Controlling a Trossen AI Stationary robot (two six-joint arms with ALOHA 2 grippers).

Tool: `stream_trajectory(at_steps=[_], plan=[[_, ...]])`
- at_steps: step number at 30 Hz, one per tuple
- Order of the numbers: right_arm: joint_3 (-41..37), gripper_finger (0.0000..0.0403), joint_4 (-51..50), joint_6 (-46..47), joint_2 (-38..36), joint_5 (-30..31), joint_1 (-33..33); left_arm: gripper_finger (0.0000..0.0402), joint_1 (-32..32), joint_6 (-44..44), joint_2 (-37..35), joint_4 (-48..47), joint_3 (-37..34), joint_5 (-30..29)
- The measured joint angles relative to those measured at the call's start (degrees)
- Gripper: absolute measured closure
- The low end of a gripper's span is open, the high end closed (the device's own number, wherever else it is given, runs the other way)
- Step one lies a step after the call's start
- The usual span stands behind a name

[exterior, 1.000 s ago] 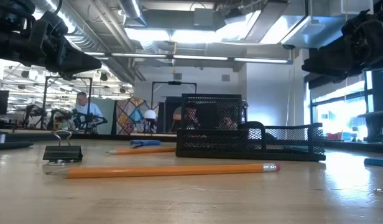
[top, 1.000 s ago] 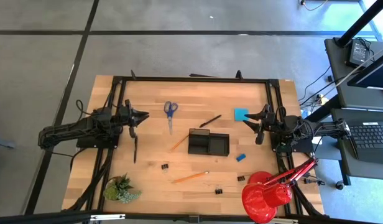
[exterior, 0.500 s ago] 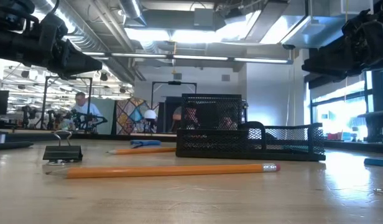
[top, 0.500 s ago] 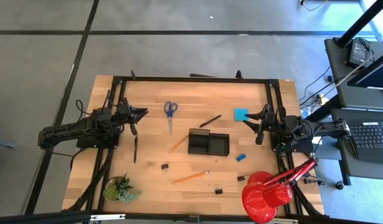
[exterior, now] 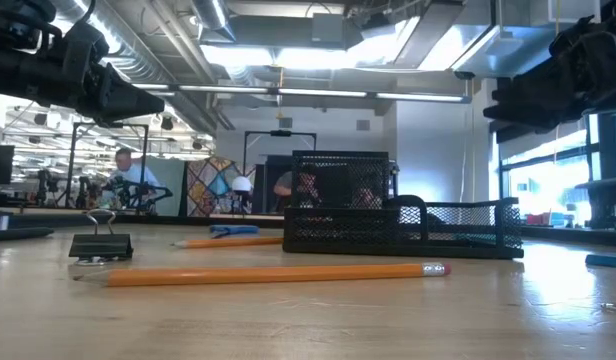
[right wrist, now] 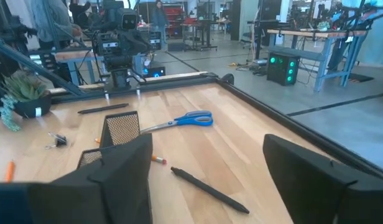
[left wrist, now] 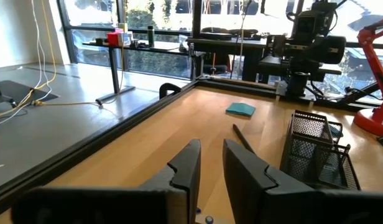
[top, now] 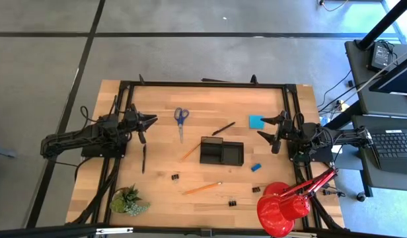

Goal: Pick and place office supplies into organizer
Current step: Put the left black pen into the black desk organizer

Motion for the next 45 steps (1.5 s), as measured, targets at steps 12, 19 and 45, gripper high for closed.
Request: stream_trajectory(at_steps=[12,19,45], plan=[[0.0,0.0092,0.0,0.5,0.0,0.0,0.0,0.0337,0.0,0.0,0.0,0.0,0.0,0.0],[0.0,0.0092,0.0,0.5,0.0,0.0,0.0,0.0338,0.0,0.0,0.0,0.0,0.0,0.0],[0.0,0.0092,0.0,0.5,0.0,0.0,0.0,0.0307,0.0,0.0,0.0,0.0,0.0,1.5]])
